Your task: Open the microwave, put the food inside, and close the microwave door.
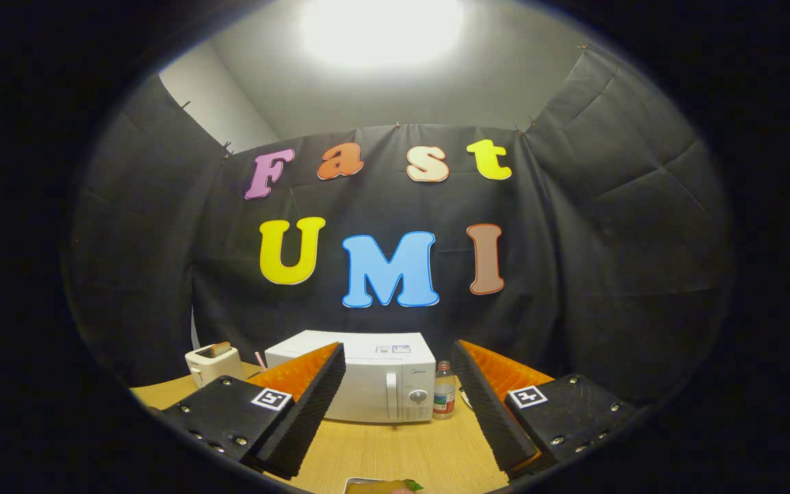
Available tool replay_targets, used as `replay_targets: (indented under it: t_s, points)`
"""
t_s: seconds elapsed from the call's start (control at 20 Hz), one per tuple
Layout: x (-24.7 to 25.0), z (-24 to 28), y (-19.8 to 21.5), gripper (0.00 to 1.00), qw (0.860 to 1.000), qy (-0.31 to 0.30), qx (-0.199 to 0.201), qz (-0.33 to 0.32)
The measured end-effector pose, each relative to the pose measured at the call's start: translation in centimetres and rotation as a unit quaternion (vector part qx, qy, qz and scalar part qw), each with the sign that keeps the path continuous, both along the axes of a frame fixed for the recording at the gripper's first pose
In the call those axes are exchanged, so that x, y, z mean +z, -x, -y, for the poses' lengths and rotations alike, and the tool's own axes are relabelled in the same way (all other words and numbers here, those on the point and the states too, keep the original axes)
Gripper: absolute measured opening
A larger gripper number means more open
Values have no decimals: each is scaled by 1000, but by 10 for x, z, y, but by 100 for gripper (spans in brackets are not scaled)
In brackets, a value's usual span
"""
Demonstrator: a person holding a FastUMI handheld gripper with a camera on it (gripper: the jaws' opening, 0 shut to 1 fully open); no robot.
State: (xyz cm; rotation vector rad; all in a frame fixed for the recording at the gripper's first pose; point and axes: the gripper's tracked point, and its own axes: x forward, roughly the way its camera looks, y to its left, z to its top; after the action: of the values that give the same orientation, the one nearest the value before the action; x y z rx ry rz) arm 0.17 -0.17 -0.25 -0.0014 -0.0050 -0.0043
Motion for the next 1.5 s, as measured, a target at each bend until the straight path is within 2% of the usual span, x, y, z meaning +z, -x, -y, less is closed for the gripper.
replay_targets:
  t_s: [0.4,0.95,1.5]
  points:
    - [-25,5,-31,99,1000,2,2,-20]
    - [-87,-2,-136,99,997,4,42,-71]
    - [-189,-5,-228,99,985,19,58,-163]
